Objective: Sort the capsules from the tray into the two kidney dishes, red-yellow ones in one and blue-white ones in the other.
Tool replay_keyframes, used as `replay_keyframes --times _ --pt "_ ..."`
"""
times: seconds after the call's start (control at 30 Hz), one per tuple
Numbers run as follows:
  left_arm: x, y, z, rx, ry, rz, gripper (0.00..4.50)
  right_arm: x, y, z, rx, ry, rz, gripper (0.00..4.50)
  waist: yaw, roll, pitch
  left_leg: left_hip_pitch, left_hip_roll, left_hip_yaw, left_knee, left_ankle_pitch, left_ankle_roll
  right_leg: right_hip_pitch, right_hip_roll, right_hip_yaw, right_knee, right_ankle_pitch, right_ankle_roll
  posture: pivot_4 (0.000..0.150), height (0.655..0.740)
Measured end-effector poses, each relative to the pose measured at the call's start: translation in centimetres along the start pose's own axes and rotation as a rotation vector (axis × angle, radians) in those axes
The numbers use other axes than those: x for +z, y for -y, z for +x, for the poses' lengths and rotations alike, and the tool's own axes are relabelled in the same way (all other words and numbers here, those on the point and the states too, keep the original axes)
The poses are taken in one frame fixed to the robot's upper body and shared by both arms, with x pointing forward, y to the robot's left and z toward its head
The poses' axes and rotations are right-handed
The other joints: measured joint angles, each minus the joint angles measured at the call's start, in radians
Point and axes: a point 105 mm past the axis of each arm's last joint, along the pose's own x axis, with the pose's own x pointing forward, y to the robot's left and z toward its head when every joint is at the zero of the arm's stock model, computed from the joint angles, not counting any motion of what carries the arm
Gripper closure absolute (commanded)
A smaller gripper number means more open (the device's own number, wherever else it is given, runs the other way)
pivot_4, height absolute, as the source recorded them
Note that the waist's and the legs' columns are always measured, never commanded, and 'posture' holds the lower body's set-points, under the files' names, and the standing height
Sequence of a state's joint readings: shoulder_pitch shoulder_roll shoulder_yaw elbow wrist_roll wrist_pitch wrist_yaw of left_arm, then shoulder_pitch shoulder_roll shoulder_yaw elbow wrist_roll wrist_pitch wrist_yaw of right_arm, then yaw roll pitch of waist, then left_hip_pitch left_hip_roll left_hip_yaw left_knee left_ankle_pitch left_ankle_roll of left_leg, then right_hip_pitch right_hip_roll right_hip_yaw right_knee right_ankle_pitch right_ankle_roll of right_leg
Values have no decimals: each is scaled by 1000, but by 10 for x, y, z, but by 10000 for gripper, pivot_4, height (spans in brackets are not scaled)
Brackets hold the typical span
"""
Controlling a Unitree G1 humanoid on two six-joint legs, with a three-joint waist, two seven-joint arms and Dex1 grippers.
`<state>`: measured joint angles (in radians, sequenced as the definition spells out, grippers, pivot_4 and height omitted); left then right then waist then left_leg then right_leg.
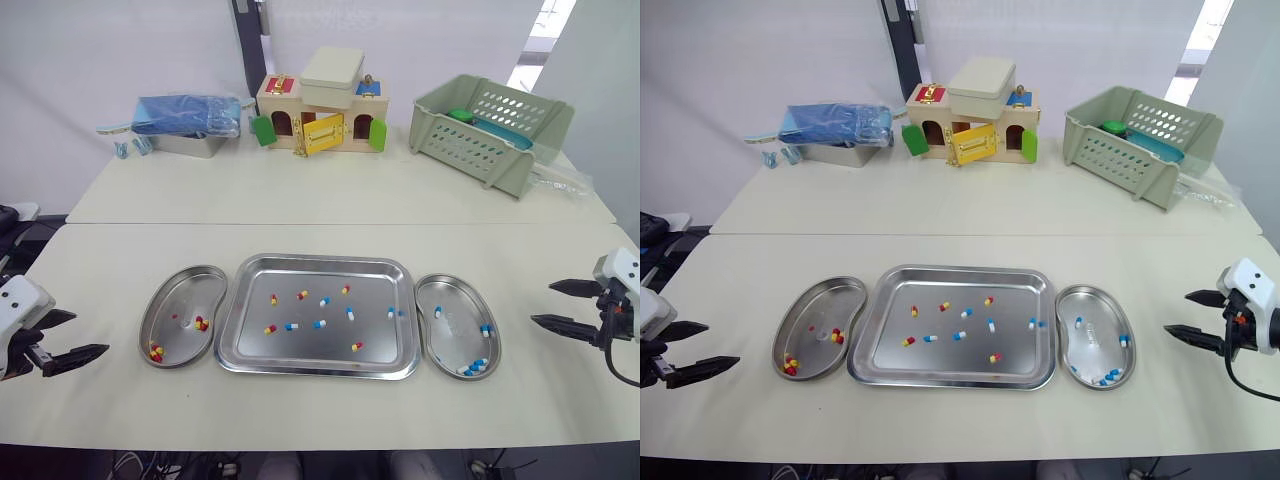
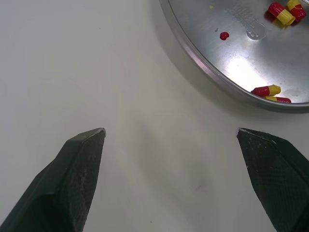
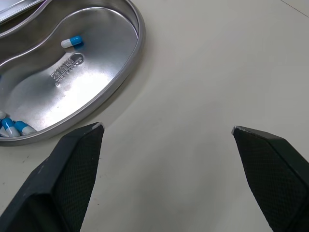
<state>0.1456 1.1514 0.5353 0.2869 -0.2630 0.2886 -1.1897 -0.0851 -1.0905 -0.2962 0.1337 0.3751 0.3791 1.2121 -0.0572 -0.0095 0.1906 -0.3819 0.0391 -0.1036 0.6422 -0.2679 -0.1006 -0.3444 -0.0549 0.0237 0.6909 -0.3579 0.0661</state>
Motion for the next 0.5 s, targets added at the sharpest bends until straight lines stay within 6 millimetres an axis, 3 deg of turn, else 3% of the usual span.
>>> replay_keyframes --times 0.33,0.5 --pt "-5 -1 -1 0 -5 -4 0 -6 -4 -3 12 -10 17 98 0 0 0 0 0 0 0 0 0 0 0 0 0 0 0 1500 7400" --pt "-6 -1 -3 -15 -8 4 0 8 -17 -11 48 109 3 98 1 0 0 0 1 0 0 0 0 0 0 0 0 0 0 1500 7400"
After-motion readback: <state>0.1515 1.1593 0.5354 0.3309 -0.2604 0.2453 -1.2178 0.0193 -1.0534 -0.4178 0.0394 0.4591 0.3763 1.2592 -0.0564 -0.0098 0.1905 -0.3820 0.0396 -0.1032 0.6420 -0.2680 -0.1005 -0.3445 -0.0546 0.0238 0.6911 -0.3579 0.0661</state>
